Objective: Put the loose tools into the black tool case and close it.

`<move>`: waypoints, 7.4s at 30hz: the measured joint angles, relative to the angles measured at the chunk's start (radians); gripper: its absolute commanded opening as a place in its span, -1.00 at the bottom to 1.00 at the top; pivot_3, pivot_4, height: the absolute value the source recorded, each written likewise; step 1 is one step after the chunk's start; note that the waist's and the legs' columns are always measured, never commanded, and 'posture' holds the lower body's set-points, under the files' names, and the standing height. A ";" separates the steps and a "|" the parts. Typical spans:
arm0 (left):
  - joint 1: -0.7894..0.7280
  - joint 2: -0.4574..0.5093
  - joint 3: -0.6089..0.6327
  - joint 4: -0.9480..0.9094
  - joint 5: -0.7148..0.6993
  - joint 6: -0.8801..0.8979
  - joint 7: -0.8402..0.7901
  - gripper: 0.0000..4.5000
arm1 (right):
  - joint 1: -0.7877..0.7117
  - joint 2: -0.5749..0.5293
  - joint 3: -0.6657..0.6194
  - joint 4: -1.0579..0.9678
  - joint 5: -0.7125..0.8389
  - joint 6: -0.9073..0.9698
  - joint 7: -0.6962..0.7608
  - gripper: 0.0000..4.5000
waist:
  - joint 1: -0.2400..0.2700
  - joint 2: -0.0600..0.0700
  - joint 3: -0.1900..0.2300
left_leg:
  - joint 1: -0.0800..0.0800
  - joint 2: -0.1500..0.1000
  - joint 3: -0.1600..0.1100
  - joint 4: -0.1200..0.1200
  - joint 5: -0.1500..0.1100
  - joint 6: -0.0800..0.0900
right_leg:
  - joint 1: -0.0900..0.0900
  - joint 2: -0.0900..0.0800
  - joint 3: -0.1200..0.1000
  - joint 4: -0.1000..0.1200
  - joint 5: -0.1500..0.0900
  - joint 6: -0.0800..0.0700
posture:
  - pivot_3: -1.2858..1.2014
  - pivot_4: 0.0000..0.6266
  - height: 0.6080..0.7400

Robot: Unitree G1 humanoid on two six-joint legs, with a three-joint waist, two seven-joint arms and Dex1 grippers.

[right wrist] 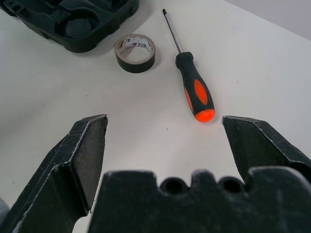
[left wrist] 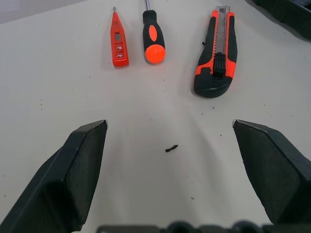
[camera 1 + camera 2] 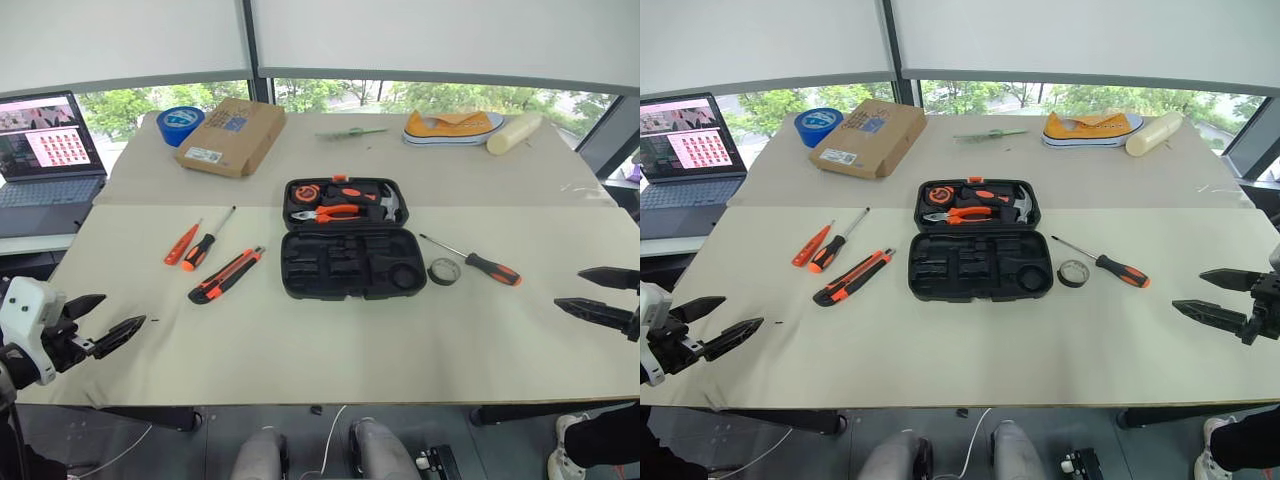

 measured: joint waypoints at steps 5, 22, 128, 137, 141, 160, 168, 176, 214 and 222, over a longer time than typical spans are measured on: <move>0.034 0.008 0.003 -0.003 0.006 0.021 0.006 0.96 | -0.028 0.008 0.022 0.021 -0.014 -0.028 -0.014 0.95 | -0.003 0.000 0.000 | 0.000 0.000 0.000 0.000 0.000 0.000 | 0.000 0.000 0.000 0.000 0.000 0.000 | 0.03 -0.52 0.92; -0.461 0.128 -0.285 0.028 -0.036 0.384 0.174 0.96 | -0.118 0.068 0.069 -0.411 0.168 0.180 -0.100 0.95 | 0.004 0.000 0.000 | -0.001 -0.001 -0.005 0.001 0.000 0.000 | 0.000 0.001 -0.001 0.002 0.001 0.001 | 0.03 -0.52 0.92; -1.580 -0.541 -1.004 1.439 0.789 -0.850 -0.090 -0.35 | 0.028 0.257 0.155 -0.747 0.112 0.241 -0.432 1.00 | 0.030 -0.002 0.001 | -0.037 -0.016 -0.026 0.035 -0.006 0.011 | -0.015 -0.005 -0.004 0.011 0.006 0.015 | 0.03 -0.52 0.92; -1.560 -0.559 -1.005 1.441 0.790 -0.829 -0.122 -0.96 | 0.016 0.256 0.155 -0.714 0.104 0.240 -0.432 1.00 | 0.030 -0.002 0.001 | -0.037 -0.016 -0.025 0.035 -0.006 0.011 | -0.015 -0.005 -0.004 0.011 0.006 0.015 | 0.03 -0.52 0.92; -1.539 -0.567 -1.019 1.441 0.803 -0.809 -0.144 -0.96 | 0.010 0.256 0.155 -0.708 0.100 0.240 -0.433 1.00 | 0.031 -0.002 0.001 | -0.037 -0.016 -0.025 0.035 -0.006 0.011 | -0.015 -0.005 -0.004 0.011 0.006 0.015 | 0.03 -0.52 0.92; -1.535 -0.599 -1.071 1.456 0.889 -0.854 -0.015 -0.96 | 0.035 0.257 0.155 -0.726 0.105 0.240 -0.463 1.00 | 0.035 -0.001 0.000 | -0.027 -0.017 -0.025 0.036 -0.006 0.012 | -0.002 -0.005 -0.004 0.009 0.006 0.016 | 0.03 -0.52 0.92; -1.534 -0.616 -1.076 1.480 0.905 -0.851 0.010 -0.96 | 0.035 0.259 0.155 -0.718 0.099 0.238 -0.475 1.00 | 0.035 -0.001 0.000 | -0.026 -0.018 -0.026 0.036 -0.006 0.012 | 0.000 -0.005 -0.004 0.008 0.006 0.017 | 0.03 -0.52 0.92; -1.532 -0.604 -0.976 1.478 0.800 -0.776 -0.096 -0.74 | 0.064 0.261 0.130 -0.714 0.088 0.237 -0.490 1.00 | 0.030 -0.001 0.000 | -0.028 -0.017 -0.026 0.036 -0.006 0.012 | -0.003 -0.005 -0.004 0.009 0.006 0.017 | 0.03 -0.52 0.92; -0.738 0.021 -0.617 -0.165 -0.147 0.218 -0.388 0.99 | -0.481 0.171 0.463 0.499 -0.428 -0.331 -0.359 1.00 | 0.000 0.004 -0.001 | -0.021 -0.016 -0.028 0.031 -0.006 0.011 | 0.001 -0.005 0.000 0.001 0.006 0.016 | 0.03 -0.52 0.92; -0.739 0.026 -0.624 -0.165 -0.150 0.196 -0.372 1.00 | -0.528 0.192 0.463 0.596 -0.422 -0.372 -0.319 0.24 | -0.002 0.004 -0.001 | -0.021 -0.015 -0.028 0.030 -0.006 0.011 | 0.001 -0.005 0.000 0.000 0.006 0.016 | 0.03 -0.52 0.92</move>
